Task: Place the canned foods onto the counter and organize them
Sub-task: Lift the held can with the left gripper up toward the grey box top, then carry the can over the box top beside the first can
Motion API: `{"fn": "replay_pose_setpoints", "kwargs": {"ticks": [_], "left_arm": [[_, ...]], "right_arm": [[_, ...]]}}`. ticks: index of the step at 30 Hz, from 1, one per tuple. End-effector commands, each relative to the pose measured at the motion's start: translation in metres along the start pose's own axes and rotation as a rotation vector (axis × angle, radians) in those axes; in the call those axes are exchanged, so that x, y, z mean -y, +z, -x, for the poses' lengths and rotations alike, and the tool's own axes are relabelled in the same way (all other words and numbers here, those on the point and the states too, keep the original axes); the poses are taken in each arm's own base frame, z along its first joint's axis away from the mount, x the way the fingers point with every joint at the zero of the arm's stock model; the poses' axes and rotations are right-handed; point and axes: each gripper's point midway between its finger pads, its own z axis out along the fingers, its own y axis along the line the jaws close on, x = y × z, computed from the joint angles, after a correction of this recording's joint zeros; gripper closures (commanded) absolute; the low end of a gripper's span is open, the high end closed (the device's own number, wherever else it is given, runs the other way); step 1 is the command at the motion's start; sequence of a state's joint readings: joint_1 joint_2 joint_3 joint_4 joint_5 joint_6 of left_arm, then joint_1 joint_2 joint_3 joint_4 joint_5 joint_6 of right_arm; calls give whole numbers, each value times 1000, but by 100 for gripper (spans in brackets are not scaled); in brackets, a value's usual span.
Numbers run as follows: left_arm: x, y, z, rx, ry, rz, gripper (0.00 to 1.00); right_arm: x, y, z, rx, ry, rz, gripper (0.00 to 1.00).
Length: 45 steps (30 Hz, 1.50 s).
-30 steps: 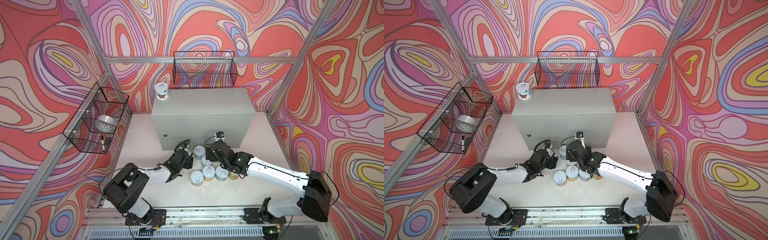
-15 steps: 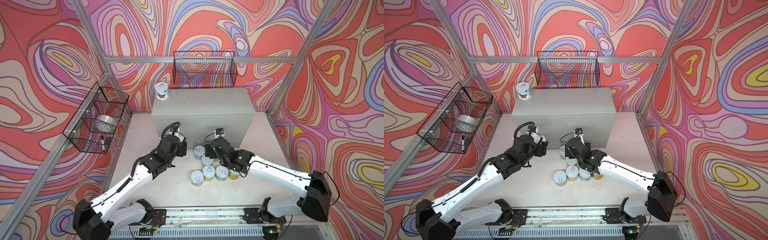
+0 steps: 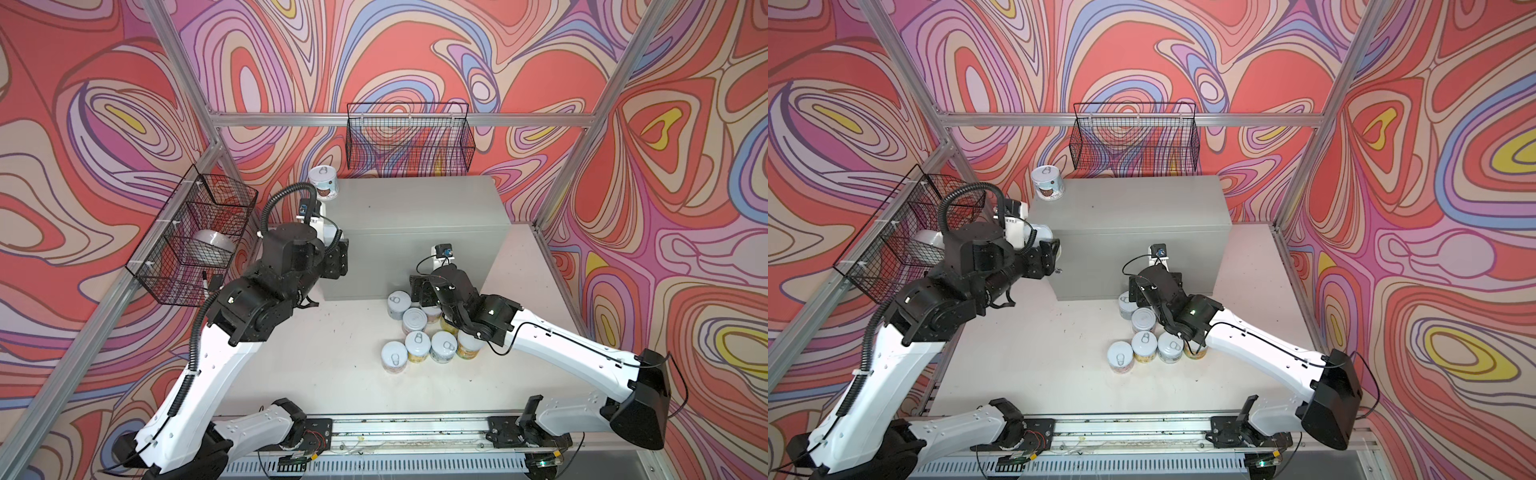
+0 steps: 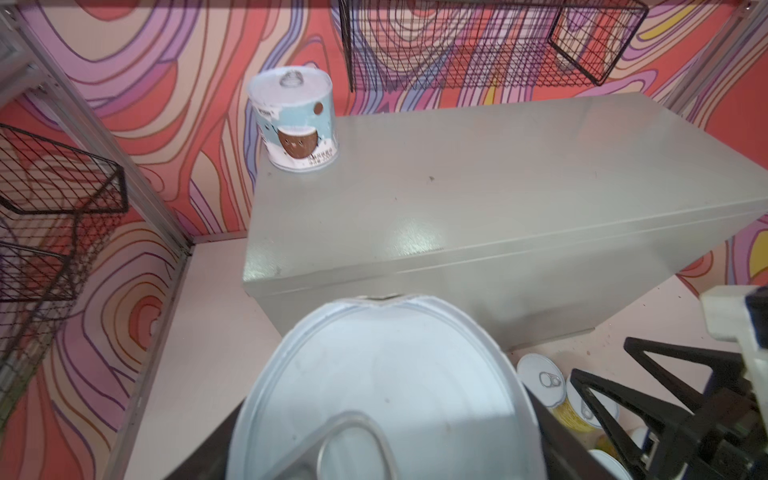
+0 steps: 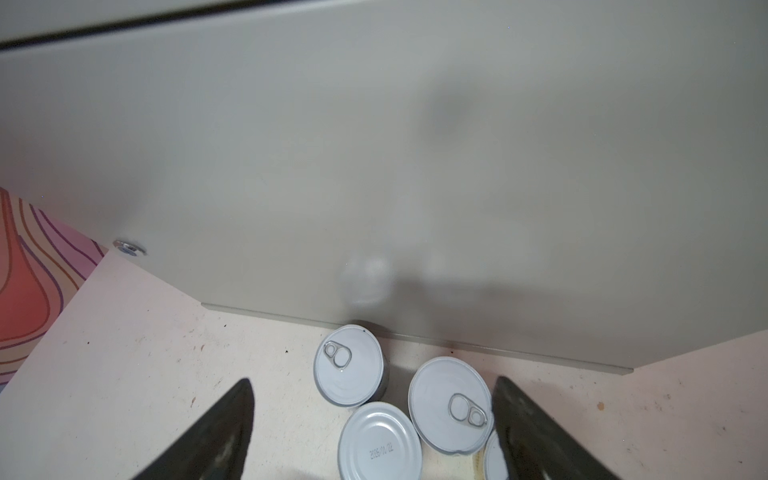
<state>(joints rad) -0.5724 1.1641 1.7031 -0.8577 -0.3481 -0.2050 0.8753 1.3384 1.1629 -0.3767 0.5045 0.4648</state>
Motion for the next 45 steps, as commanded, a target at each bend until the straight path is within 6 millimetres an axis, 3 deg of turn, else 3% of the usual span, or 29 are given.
{"fn": "replay_pose_setpoints", "kwargs": {"ticks": [1, 6, 17, 22, 29, 45], "left_arm": [[-16, -6, 17, -5, 55, 56, 100], [-22, 0, 46, 42, 42, 58, 100], [-35, 51, 62, 21, -18, 30, 100], [-41, 77, 60, -24, -18, 39, 100], [-50, 93, 64, -33, -49, 53, 100], [-50, 129, 46, -108, -44, 65, 100]], "right_arm": [[-5, 0, 20, 42, -1, 10, 8], [-8, 6, 22, 48, 8, 20, 8], [-6, 6, 32, 75, 30, 19, 8], [-6, 12, 33, 65, 27, 8, 7], [-2, 17, 30, 52, 32, -9, 8], [3, 20, 29, 46, 46, -16, 8]]}}
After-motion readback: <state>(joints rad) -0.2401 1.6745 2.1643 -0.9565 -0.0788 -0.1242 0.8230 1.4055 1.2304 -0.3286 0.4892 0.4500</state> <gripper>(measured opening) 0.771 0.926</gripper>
